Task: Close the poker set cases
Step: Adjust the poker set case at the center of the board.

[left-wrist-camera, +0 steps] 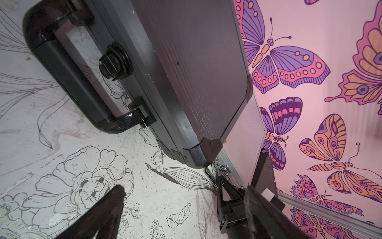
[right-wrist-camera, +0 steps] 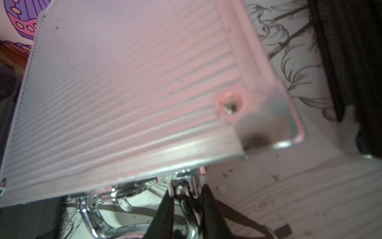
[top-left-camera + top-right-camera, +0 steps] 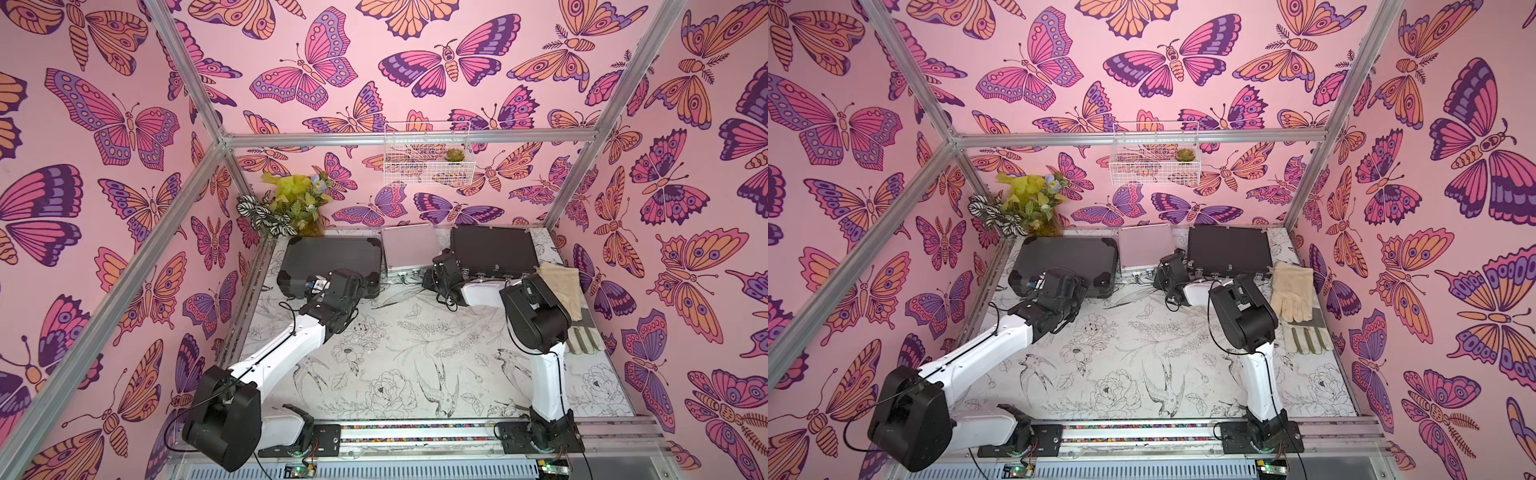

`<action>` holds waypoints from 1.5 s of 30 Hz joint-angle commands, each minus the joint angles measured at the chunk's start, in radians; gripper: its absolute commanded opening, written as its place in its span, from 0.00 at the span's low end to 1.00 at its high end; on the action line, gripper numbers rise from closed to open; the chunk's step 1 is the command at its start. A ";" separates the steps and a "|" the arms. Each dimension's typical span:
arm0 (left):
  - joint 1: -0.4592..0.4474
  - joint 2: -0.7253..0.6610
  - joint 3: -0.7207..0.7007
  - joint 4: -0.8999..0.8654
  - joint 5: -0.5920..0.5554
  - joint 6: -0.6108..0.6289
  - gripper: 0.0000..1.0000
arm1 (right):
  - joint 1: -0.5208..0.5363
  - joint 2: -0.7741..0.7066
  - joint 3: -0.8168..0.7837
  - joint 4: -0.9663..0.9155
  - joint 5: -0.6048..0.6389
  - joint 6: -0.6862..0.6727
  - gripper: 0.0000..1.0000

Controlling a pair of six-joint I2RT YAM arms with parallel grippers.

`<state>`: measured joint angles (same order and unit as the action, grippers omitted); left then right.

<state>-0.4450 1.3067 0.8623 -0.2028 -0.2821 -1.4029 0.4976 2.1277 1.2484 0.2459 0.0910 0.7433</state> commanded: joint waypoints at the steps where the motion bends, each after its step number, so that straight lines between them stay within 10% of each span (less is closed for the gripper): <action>1: 0.012 -0.014 0.003 -0.014 -0.023 0.024 0.91 | -0.001 0.015 -0.039 -0.101 0.039 0.097 0.17; 34: 0.029 -0.013 -0.003 -0.016 -0.017 0.022 0.91 | 0.061 -0.052 -0.145 -0.140 0.060 0.194 0.20; 40: 0.035 -0.014 0.006 -0.019 -0.021 0.065 0.92 | 0.056 -0.081 -0.143 -0.163 0.061 0.178 0.44; 45: 0.034 0.051 0.117 0.000 0.056 0.331 0.94 | 0.043 -0.142 -0.149 -0.188 0.067 0.130 0.55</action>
<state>-0.4164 1.3315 0.9192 -0.2108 -0.2668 -1.2392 0.5495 2.0064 1.1282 0.1974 0.1417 0.9047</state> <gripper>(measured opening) 0.934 0.546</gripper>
